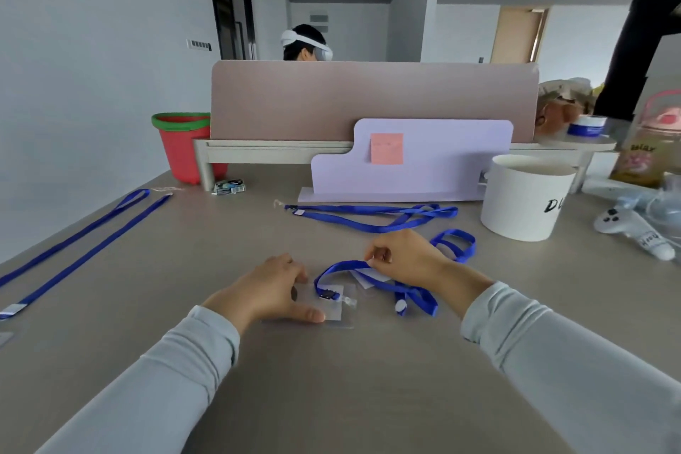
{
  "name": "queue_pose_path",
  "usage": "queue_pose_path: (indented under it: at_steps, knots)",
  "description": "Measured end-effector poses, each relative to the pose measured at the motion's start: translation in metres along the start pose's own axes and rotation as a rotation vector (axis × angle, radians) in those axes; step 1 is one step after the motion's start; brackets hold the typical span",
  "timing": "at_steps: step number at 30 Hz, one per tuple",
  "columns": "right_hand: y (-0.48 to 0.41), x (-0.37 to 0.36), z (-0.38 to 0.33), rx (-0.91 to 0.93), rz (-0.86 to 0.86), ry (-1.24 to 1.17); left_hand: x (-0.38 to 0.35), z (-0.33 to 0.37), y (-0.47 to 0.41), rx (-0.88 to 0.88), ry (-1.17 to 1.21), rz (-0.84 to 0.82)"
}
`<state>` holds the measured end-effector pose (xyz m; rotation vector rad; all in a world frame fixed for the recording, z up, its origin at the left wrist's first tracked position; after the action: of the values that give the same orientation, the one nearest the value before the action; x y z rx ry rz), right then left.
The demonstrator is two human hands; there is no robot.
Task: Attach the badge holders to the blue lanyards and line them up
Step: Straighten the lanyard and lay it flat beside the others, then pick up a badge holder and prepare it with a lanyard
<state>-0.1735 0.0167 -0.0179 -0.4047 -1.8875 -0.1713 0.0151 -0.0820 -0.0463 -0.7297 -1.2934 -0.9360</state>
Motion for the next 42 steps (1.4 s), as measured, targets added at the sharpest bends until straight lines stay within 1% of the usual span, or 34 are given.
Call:
queue_pose_path:
  at_steps: [2, 7, 10, 12, 15, 18, 20, 22, 23, 26, 28, 30, 32, 34, 37, 39, 42]
  knots:
    - [0.003, -0.003, 0.001, -0.005, -0.004, -0.018, 0.001, 0.004, 0.0, 0.006, 0.015, -0.012]
    - [0.007, -0.005, 0.002, -0.01, -0.018, -0.056, 0.0, 0.004, 0.002, 0.108, 0.092, -0.044]
    - [0.008, -0.006, -0.001, -0.001, -0.007, -0.072, 0.002, 0.003, 0.003, 0.117, 0.136, 0.008]
    - [0.009, -0.006, -0.006, 0.015, 0.017, -0.106, 0.005, 0.001, 0.003, 0.084, 0.211, 0.075]
    - [0.006, -0.006, -0.012, 0.032, -0.001, -0.117, 0.015, -0.004, 0.003, -0.006, 0.278, 0.189]
    - [0.002, -0.01, -0.016, 0.053, -0.104, -0.068, 0.026, -0.006, 0.004, -0.09, 0.291, 0.194]
    - [-0.001, -0.015, -0.018, 0.041, -0.195, -0.14, 0.033, -0.007, 0.003, -0.12, 0.294, 0.195]
    - [-0.004, -0.019, -0.019, 0.047, -0.186, -0.149, 0.038, -0.01, 0.002, -0.124, 0.289, 0.216]
    - [-0.008, -0.019, -0.018, 0.02, -0.146, -0.168, 0.04, -0.014, 0.001, -0.109, 0.287, 0.226]
    - [-0.022, -0.011, -0.001, -0.147, 0.012, -0.292, 0.041, -0.029, -0.002, -0.014, 0.224, 0.283]
    - [-0.03, -0.003, 0.013, -0.233, 0.087, -0.214, 0.041, -0.036, -0.003, 0.053, 0.143, 0.356]
    - [-0.036, 0.0, 0.026, -0.298, 0.084, -0.133, 0.043, -0.037, -0.005, 0.076, 0.088, 0.425]
    - [-0.039, 0.001, 0.034, -0.337, 0.023, -0.123, 0.045, -0.034, -0.01, 0.061, 0.071, 0.464]
    - [-0.038, 0.004, 0.034, -0.294, -0.043, -0.157, 0.048, -0.029, -0.018, 0.041, 0.072, 0.488]
    - [-0.032, 0.01, 0.018, -0.126, -0.107, -0.33, 0.053, -0.018, -0.03, -0.027, 0.102, 0.518]
    - [-0.029, 0.007, 0.005, -0.031, -0.205, -0.382, 0.057, -0.01, -0.038, -0.092, 0.127, 0.536]
    - [-0.032, -0.003, 0.0, 0.028, -0.337, -0.462, 0.062, -0.002, -0.048, -0.154, 0.186, 0.56]
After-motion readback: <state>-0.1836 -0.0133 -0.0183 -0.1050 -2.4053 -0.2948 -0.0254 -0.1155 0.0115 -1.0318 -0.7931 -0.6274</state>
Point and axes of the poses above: each hand's wrist, its own y-axis away from the middle knuckle, its own x-axis out of the back of the hand, z = x × y, the point moved 3 cm from there along -y, towards the middle knuckle, and after that the axes turned 13 degrees about -x, right-handed, at the moved point
